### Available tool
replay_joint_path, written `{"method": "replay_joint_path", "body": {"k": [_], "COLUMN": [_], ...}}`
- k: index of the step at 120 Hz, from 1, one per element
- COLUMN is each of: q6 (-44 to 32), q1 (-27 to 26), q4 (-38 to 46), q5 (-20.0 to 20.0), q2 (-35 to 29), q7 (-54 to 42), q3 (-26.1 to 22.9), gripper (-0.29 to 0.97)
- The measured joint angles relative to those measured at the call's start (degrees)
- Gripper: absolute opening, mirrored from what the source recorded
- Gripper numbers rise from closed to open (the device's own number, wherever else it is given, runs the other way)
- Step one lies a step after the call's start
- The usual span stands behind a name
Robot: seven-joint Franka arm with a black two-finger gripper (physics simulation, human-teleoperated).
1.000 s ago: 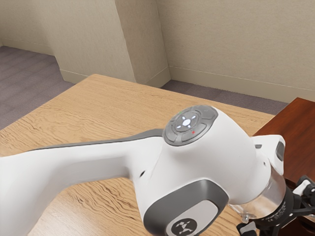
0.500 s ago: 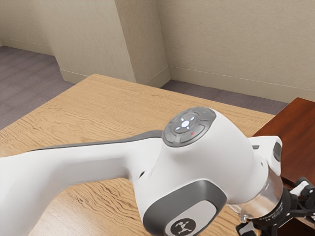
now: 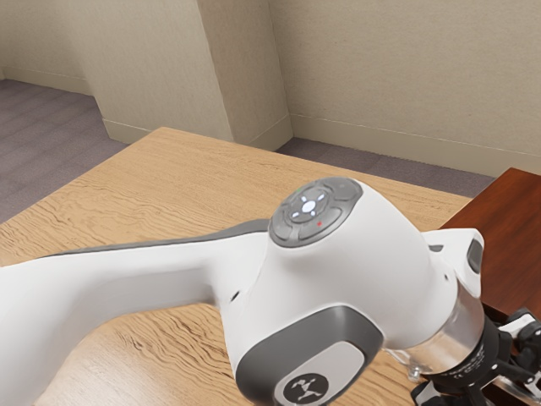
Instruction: Pull the drawer handle with one arm to open the drawer
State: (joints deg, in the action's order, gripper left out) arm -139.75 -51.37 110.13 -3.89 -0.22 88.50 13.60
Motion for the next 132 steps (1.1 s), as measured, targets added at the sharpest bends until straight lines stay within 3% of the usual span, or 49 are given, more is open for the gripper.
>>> {"method": "replay_joint_path", "body": {"k": [53, 132], "q6": [1.8, 1.9], "q1": [-0.9, -0.4], "q4": [0.7, 4.0], "q5": [-0.1, -0.2], "q2": [-1.6, -4.4], "q7": [-0.2, -0.3], "q3": [0.8, 0.3], "gripper": [-0.05, -0.11]}}
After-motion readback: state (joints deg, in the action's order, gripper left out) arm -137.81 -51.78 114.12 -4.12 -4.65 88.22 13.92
